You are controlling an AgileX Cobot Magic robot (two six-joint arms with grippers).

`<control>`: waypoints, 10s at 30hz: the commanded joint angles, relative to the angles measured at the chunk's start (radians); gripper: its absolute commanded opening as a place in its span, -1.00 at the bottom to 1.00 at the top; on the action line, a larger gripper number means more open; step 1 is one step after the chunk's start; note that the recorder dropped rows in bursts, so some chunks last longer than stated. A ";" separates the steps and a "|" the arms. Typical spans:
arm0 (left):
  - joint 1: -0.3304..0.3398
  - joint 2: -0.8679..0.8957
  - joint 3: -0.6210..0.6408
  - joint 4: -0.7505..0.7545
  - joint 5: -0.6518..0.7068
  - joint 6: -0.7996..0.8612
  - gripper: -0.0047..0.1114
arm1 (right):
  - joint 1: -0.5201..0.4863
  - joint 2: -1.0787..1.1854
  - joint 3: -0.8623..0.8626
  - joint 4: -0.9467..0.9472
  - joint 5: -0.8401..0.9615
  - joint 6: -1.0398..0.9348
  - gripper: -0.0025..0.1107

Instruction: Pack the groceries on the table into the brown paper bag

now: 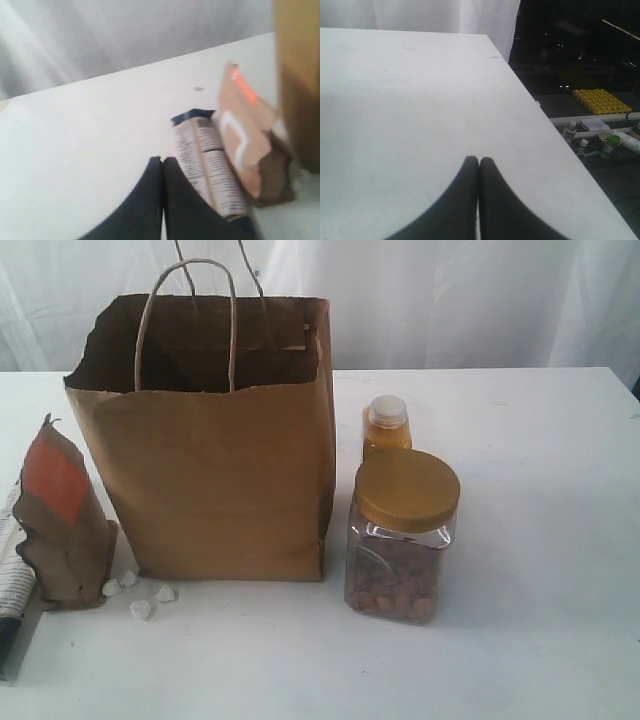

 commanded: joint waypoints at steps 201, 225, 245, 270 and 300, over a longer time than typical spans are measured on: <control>-0.096 1.108 -0.359 0.963 -1.505 -1.085 0.12 | -0.004 -0.003 0.002 -0.007 -0.005 -0.004 -0.96; -0.071 0.805 -0.305 0.046 -0.257 0.218 -0.92 | -0.004 -0.003 0.002 -0.005 -0.005 0.021 -0.96; 0.171 0.125 -0.197 0.020 -0.066 -0.345 -0.92 | -0.004 -0.003 0.002 -0.003 -0.005 0.021 -0.96; 0.171 -0.043 0.333 0.049 -0.319 -0.502 -0.92 | -0.004 -0.003 0.002 -0.003 -0.005 0.021 -0.96; 0.104 -0.109 0.422 0.013 -0.206 -0.461 -0.92 | -0.004 -0.003 0.002 -0.003 -0.005 0.021 -0.96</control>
